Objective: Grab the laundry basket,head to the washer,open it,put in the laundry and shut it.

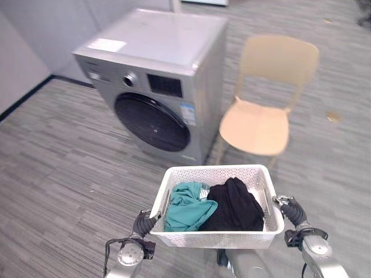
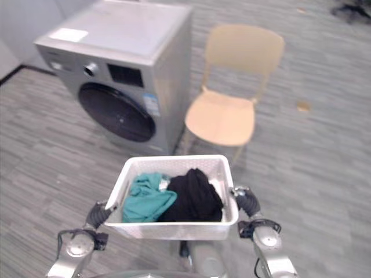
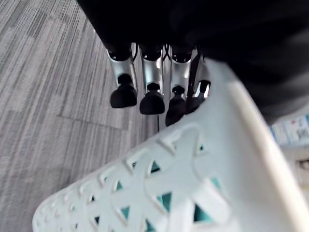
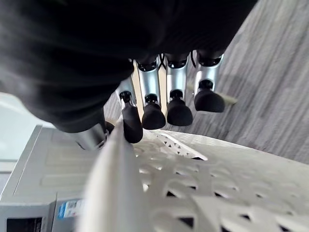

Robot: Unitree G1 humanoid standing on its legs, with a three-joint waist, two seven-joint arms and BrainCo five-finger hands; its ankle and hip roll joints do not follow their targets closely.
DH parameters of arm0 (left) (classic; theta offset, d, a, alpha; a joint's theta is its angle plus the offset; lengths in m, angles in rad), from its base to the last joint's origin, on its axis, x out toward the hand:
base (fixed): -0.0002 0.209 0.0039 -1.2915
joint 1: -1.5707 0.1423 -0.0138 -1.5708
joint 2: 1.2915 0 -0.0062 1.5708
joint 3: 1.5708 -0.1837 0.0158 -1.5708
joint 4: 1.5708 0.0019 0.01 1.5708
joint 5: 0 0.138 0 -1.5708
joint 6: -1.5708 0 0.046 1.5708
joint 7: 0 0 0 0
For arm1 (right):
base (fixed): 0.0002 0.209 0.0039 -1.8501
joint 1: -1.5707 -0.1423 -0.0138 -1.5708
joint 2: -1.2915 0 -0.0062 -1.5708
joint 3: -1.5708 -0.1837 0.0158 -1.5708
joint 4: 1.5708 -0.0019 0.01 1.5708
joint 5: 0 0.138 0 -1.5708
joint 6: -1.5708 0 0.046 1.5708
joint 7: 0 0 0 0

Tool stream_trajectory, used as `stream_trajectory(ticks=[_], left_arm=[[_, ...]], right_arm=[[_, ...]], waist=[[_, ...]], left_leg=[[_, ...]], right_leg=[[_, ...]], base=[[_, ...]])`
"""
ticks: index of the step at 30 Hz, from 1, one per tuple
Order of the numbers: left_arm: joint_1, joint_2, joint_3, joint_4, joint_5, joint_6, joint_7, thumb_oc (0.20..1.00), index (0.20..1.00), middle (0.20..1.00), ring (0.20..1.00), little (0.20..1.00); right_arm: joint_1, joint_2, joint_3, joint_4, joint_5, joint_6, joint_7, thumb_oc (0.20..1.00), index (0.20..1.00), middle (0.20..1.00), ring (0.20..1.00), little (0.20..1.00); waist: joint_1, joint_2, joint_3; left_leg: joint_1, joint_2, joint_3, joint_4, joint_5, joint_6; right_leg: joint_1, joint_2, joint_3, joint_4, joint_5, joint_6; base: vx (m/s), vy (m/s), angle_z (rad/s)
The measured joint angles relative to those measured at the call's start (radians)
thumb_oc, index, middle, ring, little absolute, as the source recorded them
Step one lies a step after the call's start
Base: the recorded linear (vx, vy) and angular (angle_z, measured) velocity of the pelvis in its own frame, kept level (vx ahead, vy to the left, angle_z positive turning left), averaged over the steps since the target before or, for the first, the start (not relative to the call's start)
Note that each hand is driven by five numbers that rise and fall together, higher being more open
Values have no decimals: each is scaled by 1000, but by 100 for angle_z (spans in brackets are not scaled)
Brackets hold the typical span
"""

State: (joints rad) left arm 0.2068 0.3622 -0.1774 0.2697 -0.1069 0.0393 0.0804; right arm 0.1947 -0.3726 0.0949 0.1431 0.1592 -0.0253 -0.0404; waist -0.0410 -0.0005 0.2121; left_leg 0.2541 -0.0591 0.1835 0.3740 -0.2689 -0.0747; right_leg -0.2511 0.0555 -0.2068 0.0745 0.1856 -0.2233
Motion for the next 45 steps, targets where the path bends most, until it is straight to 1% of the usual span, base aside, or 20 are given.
stream_trajectory(ticks=[3,5,7,9,11,13,17,20,24,26,29,30,31,32,33,34,36,38,40,45], left_arm=[[-14,1,11,-11,-6,-1,1,200,200,200,200,200],[-13,1,4,-12,-7,-3,1,200,200,200,200,200],[-25,0,-17,-15,-7,-3,1,200,200,200,200,200],[-12,-2,-36,-15,-7,-3,3,200,200,200,200,200],[-5,-9,-50,-12,-6,6,2,200,200,200,200,200],[-4,-5,-52,-10,-6,6,1,200,200,200,200,200],[-10,38,-38,-14,-6,4,3,200,200,200,200,200],[-27,46,-21,-14,-6,4,5,200,200,200,200,200],[-32,53,-9,-10,-7,2,19,200,200,200,200,200],[-31,46,-6,18,-8,1,25,200,200,200,200,200],[-4,31,-11,34,-8,1,31,200,200,200,200,200],[14,35,-11,34,-8,1,30,200,200,200,200,200],[24,17,-11,36,-8,1,31,200,200,200,200,200],[49,-20,-11,36,-8,1,39,200,200,200,200,200],[43,-30,-15,37,-10,1,41,200,200,200,200,200],[19,-22,-22,39,-10,1,44,200,200,200,200,200],[8,-25,-33,42,-11,-8,47,200,200,200,200,200],[3,-27,-53,43,-10,-8,41,200,200,200,200,200],[-17,-38,-55,43,-10,-9,37,200,200,200,200,200],[-36,-38,-45,43,-9,-10,44,200,200,200,200,200]], right_arm=[[-56,-2,-7,-19,1,-4,-2,200,200,200,200,200],[-65,-2,-9,-38,1,-7,-13,200,200,200,200,200],[-26,-6,-12,-47,1,-9,-33,200,200,200,200,200],[-54,-28,-7,2,0,-9,-43,200,200,200,200,200],[-64,-45,-7,7,-2,-7,-36,200,200,200,200,200],[-25,-37,-4,11,-2,-1,-43,200,200,200,200,200],[-31,-9,24,-13,-2,0,-25,200,200,200,200,200],[-25,0,32,-14,-2,2,-24,200,200,200,200,200],[-42,1,38,-12,-2,2,-15,200,200,200,200,200],[-48,5,42,-9,-3,2,-5,200,200,200,200,200],[-26,6,49,-6,-3,13,-1,200,200,200,200,200],[-6,10,53,-5,-3,13,1,200,200,200,200,200],[-1,11,51,8,-3,13,0,200,200,200,200,200],[0,2,49,42,-3,16,-3,200,200,200,200,200],[-16,-8,47,72,-3,16,-4,200,200,200,200,200],[-17,-7,35,76,-3,19,-4,200,200,200,200,200],[-37,-20,29,59,-2,10,-11,200,200,200,200,200],[-48,-19,22,58,-1,9,-25,200,200,200,200,200],[-37,-21,3,42,-1,6,-43,200,200,200,200,200],[-54,-18,8,43,-2,6,-48,200,200,200,200,200]], waist=[[28,-6,0],[24,-30,2],[6,-47,-7],[22,-60,-10],[9,4,-10],[-13,18,-9],[-2,-4,-11],[-12,-3,-11],[-6,3,-7],[-6,6,-6],[-10,-2,-8],[-11,-26,-19],[-12,-22,-24],[-11,10,-40],[-4,30,-53],[-1,5,-47],[31,-55,-43],[15,-59,-41],[10,-61,-36],[21,-39,-29]], left_leg=[[-209,25,44,294,-4,18],[-306,48,45,118,-8,52],[-396,84,-30,-82,97,50],[-363,-11,-231,-379,197,53],[-331,13,-225,-426,271,82],[-275,42,-173,-446,375,90],[-227,28,29,-456,332,115],[-213,29,63,-456,316,120],[-199,50,89,-456,289,110],[-190,68,86,-456,270,89],[-148,87,71,-460,257,70],[-123,90,56,-462,243,28],[-102,115,47,-462,231,6],[-95,192,30,-456,222,-5],[-145,252,-5,-349,239,-17],[-218,262,-17,-225,250,-9],[-314,277,-51,-81,302,21],[-320,275,-50,-56,293,8],[-330,255,26,-138,285,0],[-339,218,16,-350,312,-18]], right_leg=[[98,-4,64,-60,-24,10],[188,-30,109,-114,-48,42],[228,-40,149,-115,-93,85],[238,-48,269,-143,-71,144],[269,-8,280,-150,-72,160],[286,6,295,-107,-145,186],[139,-91,199,122,-226,255],[131,-126,173,122,-224,259],[116,-216,157,70,-192,308],[75,-299,146,-10,-149,372],[82,-331,133,-113,-133,381],[100,-335,123,-108,-135,382],[108,-322,121,-89,-60,380],[115,-251,98,-52,-46,371],[110,-190,70,-6,-91,306],[104,-191,52,-2,-106,285],[136,-177,36,-32,-114,238],[176,-158,7,-58,-123,224],[232,-135,-43,-111,-128,213],[280,-84,-74,-152,-120,200]], base=[[187,-88,-30],[185,9,-74],[270,132,-76],[156,129,-139],[52,84,-86],[51,83,-79],[28,-30,-135],[42,-121,-53],[121,-194,-25],[239,-325,-6],[217,-287,18],[279,-402,37],[254,-517,44],[214,-569,44],[131,-433,49],[95,-265,46],[105,-139,20],[157,-66,28],[191,36,42],[160,123,13]])
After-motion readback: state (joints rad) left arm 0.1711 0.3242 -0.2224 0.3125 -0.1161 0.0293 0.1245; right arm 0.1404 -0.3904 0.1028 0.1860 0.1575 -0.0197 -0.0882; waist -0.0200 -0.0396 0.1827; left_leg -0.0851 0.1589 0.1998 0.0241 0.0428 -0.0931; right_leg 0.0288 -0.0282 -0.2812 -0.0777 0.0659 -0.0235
